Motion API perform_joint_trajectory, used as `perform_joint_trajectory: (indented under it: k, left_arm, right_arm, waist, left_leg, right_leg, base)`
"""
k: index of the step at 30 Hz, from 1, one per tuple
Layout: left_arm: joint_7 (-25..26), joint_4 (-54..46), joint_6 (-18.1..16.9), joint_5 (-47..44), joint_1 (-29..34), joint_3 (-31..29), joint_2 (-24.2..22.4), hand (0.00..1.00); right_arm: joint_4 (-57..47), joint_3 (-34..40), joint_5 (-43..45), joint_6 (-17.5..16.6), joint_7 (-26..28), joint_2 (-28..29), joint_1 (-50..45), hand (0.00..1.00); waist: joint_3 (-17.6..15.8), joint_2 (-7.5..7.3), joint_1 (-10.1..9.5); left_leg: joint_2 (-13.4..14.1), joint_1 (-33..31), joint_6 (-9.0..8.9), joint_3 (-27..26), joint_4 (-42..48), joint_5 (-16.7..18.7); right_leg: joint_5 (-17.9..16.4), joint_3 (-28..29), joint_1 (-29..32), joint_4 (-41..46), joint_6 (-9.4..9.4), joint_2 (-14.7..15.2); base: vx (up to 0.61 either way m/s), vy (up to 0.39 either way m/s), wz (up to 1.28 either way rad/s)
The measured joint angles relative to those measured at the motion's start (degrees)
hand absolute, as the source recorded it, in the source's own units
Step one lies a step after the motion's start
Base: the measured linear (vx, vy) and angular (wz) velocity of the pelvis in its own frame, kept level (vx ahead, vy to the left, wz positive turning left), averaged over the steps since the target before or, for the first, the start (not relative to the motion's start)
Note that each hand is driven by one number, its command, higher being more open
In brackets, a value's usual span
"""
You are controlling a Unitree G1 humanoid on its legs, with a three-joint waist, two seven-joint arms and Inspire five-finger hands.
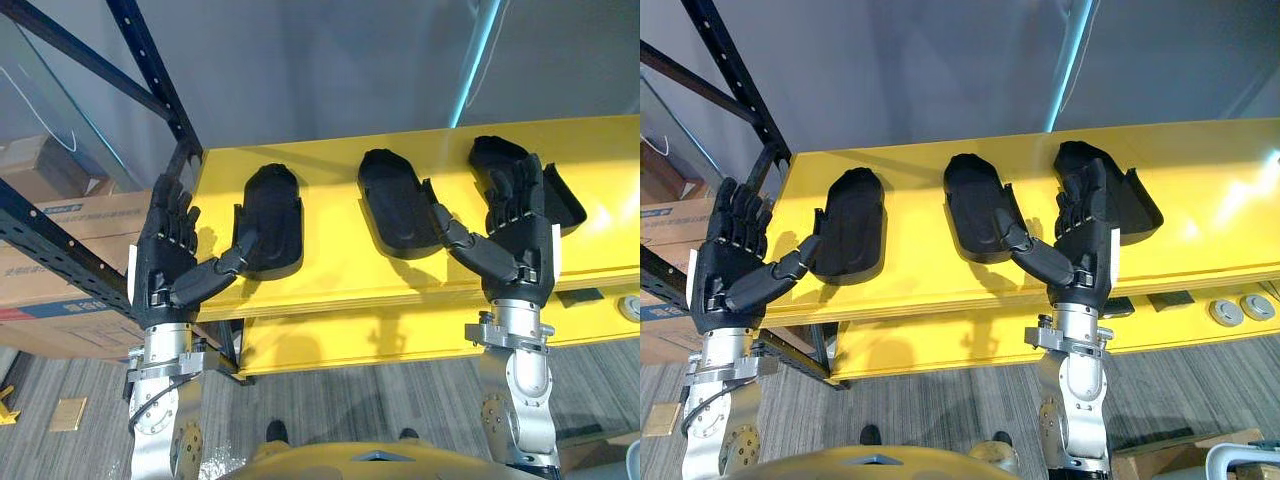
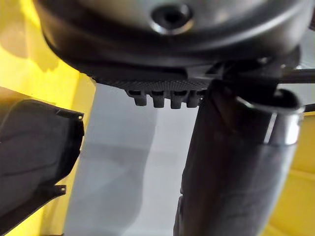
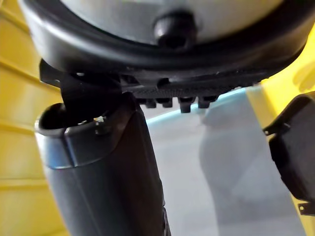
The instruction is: Walk over and take three plastic housings, then place them on the shelf
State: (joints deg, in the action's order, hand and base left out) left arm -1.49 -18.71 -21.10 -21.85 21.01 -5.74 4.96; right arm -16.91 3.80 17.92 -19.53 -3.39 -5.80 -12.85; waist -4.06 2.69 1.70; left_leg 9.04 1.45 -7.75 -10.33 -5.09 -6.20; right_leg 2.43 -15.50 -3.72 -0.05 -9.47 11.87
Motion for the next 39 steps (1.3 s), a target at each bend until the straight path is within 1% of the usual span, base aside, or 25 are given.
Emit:
perform_joint_trajectory:
  k: [4,7,9,11,12,14,17,23,24,25,28,31,34,35,39]
  left_arm:
    - [2.03,0.02,0.06,4.92,0.84,-1.54,-0.50,1.00]
    - [2.91,0.36,0.35,7.22,1.85,-2.05,-0.50,1.00]
    - [3.69,0.65,1.61,9.50,2.01,-2.10,-0.47,1.00]
    - [4.13,1.50,3.76,13.09,2.04,-2.09,-0.44,1.00]
    - [4.20,1.89,4.13,13.79,2.04,-2.09,-0.42,1.00]
    - [4.17,4.09,5.63,15.83,2.07,-2.05,-0.22,1.00]
    - [4.14,6.02,7.33,16.36,2.10,-2.04,0.20,1.00]
    - [2.83,7.58,9.08,16.91,2.02,-1.75,1.22,1.00]
    - [2.07,8.22,9.69,16.91,1.91,-1.07,2.63,1.00]
    - [1.99,8.46,9.97,16.92,1.81,-0.86,2.89,1.00]
    - [2.03,9.48,9.93,16.95,1.06,-0.79,3.35,1.00]
    - [2.18,11.03,9.80,16.96,0.69,-0.80,4.83,1.00]
    - [2.77,13.01,9.63,16.96,-0.63,-0.80,4.87,1.00]
    - [3.00,13.93,9.40,16.95,-1.20,-0.80,4.90,1.00]
    - [4.05,15.95,8.58,16.98,-2.23,-0.74,5.08,1.00]
  right_arm:
    - [0.65,-0.21,-3.64,0.00,0.07,0.00,0.09,1.00]
    - [0.67,-0.02,-3.73,0.00,0.00,-0.01,0.09,1.00]
    - [0.82,0.01,-3.72,0.01,-0.06,-0.02,0.08,1.00]
    - [0.91,-0.02,-3.70,0.02,-0.06,-0.02,0.07,1.00]
    - [0.91,-0.01,-3.70,0.03,-0.05,-0.02,0.06,1.00]
    - [0.90,-0.01,-3.70,0.16,0.26,-0.10,0.02,1.00]
    - [0.90,-0.02,-3.52,0.50,0.60,-0.43,-0.37,1.00]
    - [0.93,-0.30,-3.43,1.85,1.32,-1.33,-0.98,1.00]
    - [0.93,-0.92,-3.51,1.90,1.27,-1.35,-0.98,1.00]
    - [0.93,-1.10,-3.55,1.91,1.29,-1.38,-0.98,1.00]
    - [0.94,-1.44,-3.73,2.58,1.38,-2.03,-0.97,1.00]
    - [0.94,-2.23,-3.72,3.01,1.72,-3.78,-1.02,1.00]
    - [0.94,-2.18,-3.71,3.01,1.75,-3.82,-1.05,1.00]
    - [0.94,-2.17,-3.71,3.01,1.76,-4.02,-1.18,1.00]
    - [0.94,-2.17,-3.71,3.01,1.93,-4.42,-1.68,1.00]
  waist:
    - [0.11,-0.30,-0.16]
    - [0.13,-0.34,-0.14]
    - [0.13,-0.36,-0.13]
    - [0.14,-0.38,-0.10]
    - [0.14,-0.38,-0.09]
    - [0.14,-0.38,-0.05]
    - [0.11,-0.43,-0.05]
    - [0.11,-0.47,-0.01]
    - [0.12,-0.46,0.00]
    - [0.12,-0.46,0.01]
    - [0.12,-0.41,-0.04]
    - [0.00,-0.21,0.00]
    - [-0.08,0.17,0.08]
    - [-0.09,0.34,0.16]
    - [-0.10,0.47,0.16]
  left_leg:
    - [-0.02,-0.14,-0.01,0.22,0.00,0.00]
    - [-0.01,-0.16,-0.02,0.35,0.00,-0.01]
    - [-0.01,-0.15,-0.04,0.58,-0.01,-0.03]
    - [-0.01,-0.37,-0.09,0.96,-0.01,-0.08]
    - [-0.01,-0.48,-0.10,1.05,-0.01,-0.11]
    - [0.00,-1.06,0.02,1.20,-0.01,-0.30]
    - [-0.01,-1.56,0.03,1.21,-0.01,-0.38]
    - [-0.03,-2.93,0.03,1.40,0.01,-0.49]
    - [-0.03,-2.92,-0.01,1.38,0.02,-0.66]
    - [-0.03,-2.91,-0.01,1.37,0.02,-0.66]
    - [-0.03,-2.80,-0.02,1.32,0.02,-0.66]
    - [0.04,-1.94,-0.10,0.44,0.01,-0.56]
    - [0.13,-1.52,-0.15,-0.29,0.00,-0.37]
    - [0.14,-1.41,-0.46,-0.41,0.00,-0.14]
    - [0.19,-1.08,-0.25,-0.99,0.00,-0.01]
  right_leg:
    - [-0.04,-0.10,-0.01,-0.01,0.06,-0.01]
    - [-0.09,-0.24,-0.07,0.00,0.14,-0.02]
    - [-0.14,-0.49,-0.26,0.00,0.17,-0.02]
    - [-0.34,-1.07,-0.29,0.00,0.45,-0.02]
    - [-0.44,-1.22,-0.27,-0.01,0.60,-0.02]
    - [-0.44,-1.40,0.26,-0.02,0.60,-0.03]
    - [-0.39,-1.40,0.74,-0.02,0.53,-0.03]
    - [-0.20,-1.44,2.13,0.06,0.29,-0.03]
    - [-0.18,-1.35,2.25,0.16,0.28,-0.02]
    - [-0.18,-1.34,2.26,0.16,0.28,-0.02]
    - [-0.19,-1.26,2.25,0.23,0.30,-0.02]
    - [-0.28,-0.18,2.23,0.69,0.38,-0.01]
    - [-0.50,0.31,2.30,0.85,0.70,-0.03]
    - [-0.47,0.44,2.40,0.88,0.64,-0.03]
    - [-0.48,1.07,2.60,0.97,0.38,-0.04]
  base:
    - [0.00,-0.002,0.02]
    - [-0.01,-0.002,0.01]
    - [-0.03,-0.007,0.05]
    - [-0.03,-0.007,0.07]
    - [-0.03,-0.005,0.08]
    - [-0.02,-0.003,0.05]
    - [0.00,0.000,0.00]
    - [0.01,-0.002,0.00]
    - [0.00,0.000,0.00]
    - [0.00,0.000,0.00]
    - [0.00,0.000,0.00]
    - [-0.04,-0.001,-0.14]
    - [-0.06,-0.004,-0.13]
    - [-0.06,-0.002,-0.09]
    - [-0.04,0.001,-0.09]
